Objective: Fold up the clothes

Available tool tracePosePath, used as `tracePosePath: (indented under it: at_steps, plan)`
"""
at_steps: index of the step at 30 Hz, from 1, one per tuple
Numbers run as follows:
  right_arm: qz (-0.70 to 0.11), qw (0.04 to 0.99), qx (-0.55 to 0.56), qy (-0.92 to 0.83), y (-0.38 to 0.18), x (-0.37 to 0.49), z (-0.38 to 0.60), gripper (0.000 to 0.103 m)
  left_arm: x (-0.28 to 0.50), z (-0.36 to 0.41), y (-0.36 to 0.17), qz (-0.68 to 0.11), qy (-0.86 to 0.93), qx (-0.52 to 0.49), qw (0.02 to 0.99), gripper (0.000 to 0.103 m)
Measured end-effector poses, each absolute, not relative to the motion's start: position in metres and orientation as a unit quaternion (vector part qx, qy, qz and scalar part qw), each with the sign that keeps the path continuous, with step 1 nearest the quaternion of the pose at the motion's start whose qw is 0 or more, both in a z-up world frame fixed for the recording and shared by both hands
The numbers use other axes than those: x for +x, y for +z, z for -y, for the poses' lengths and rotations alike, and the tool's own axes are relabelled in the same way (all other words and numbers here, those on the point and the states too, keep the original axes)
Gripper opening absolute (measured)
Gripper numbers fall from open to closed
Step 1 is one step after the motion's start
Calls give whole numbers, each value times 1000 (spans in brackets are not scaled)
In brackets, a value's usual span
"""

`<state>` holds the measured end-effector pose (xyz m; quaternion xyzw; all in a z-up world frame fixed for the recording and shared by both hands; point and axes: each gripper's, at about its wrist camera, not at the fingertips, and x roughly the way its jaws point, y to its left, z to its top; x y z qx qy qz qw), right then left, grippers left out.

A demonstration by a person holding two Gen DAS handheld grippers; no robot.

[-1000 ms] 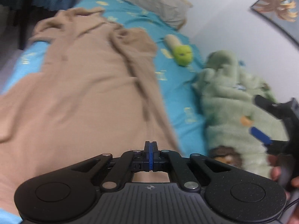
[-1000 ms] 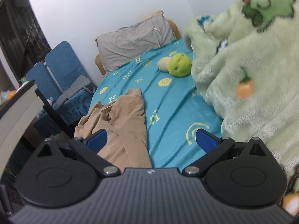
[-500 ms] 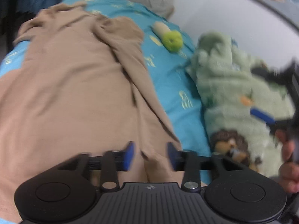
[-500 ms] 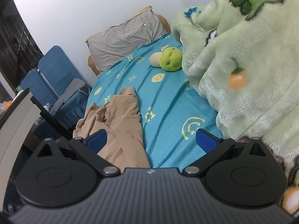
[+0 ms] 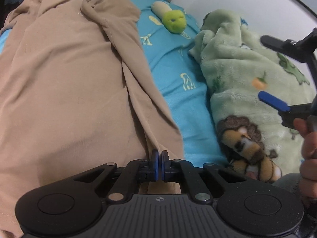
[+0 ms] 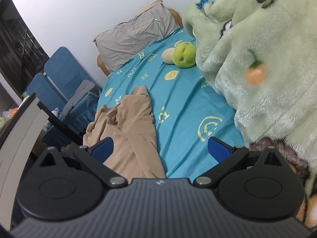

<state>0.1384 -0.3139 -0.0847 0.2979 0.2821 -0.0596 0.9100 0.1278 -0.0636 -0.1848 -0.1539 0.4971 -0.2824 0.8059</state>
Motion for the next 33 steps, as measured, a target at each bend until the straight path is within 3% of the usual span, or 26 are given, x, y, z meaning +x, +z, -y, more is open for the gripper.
tracePosePath:
  at_steps: [6,13,17,20,22,25,27,33]
  plan:
    - [-296,914,273,-53,-86,142,305,103,125,16,-158,-495,-273,-236,790,2]
    - [-309,925,216,-47,-85,147,284,103,131,-30,-180,-543,-178,-212,792,1]
    - [-317,930,180,-41,-86,149,270,103,142,-45,-169,-523,-181,-227,801,5]
    - [-321,932,163,-33,-83,151,258,103,151,-57,-161,-508,-183,-238,807,27]
    - [-322,933,163,-20,-79,156,249,103,159,-66,-155,-494,-180,-245,815,59]
    - [-310,937,161,0,-71,174,232,103,192,-93,-142,-455,-147,-257,840,82]
    - [-302,940,160,13,-66,185,221,103,229,-117,-153,-441,-112,-292,841,89]
    - [-305,933,185,51,-80,216,204,103,337,-188,-200,-405,-6,-400,823,91]
